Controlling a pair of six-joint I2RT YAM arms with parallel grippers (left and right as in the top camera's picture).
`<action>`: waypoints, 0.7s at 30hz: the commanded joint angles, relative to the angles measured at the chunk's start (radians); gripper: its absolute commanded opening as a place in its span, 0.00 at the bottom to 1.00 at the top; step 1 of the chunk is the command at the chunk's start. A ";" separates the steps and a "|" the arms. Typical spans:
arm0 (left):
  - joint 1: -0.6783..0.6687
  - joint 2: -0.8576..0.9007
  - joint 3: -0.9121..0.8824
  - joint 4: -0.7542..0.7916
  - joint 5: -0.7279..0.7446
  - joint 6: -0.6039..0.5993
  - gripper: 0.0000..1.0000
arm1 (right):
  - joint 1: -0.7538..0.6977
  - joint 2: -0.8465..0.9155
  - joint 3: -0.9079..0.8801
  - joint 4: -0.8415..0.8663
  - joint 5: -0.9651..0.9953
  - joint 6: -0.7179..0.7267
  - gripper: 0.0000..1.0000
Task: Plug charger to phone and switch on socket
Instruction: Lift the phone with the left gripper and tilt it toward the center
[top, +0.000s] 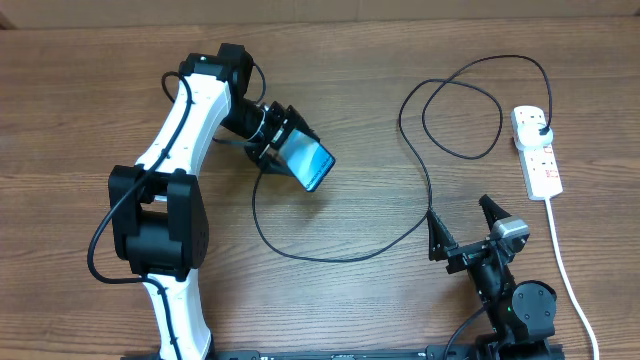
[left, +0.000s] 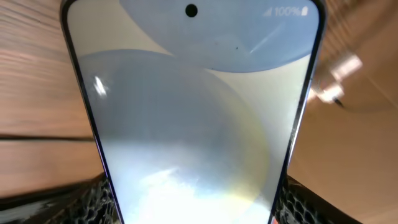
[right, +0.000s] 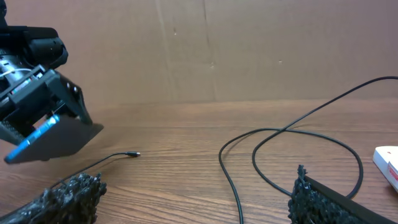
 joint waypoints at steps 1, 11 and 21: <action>-0.008 -0.010 0.030 0.002 -0.184 -0.065 0.40 | -0.004 -0.007 -0.010 0.004 0.002 -0.001 1.00; -0.025 -0.010 0.030 0.005 -0.278 -0.081 0.40 | -0.004 -0.007 -0.010 0.006 0.002 -0.001 1.00; -0.063 -0.010 0.030 0.010 -0.288 -0.082 0.41 | -0.004 -0.007 -0.010 0.007 -0.005 0.000 1.00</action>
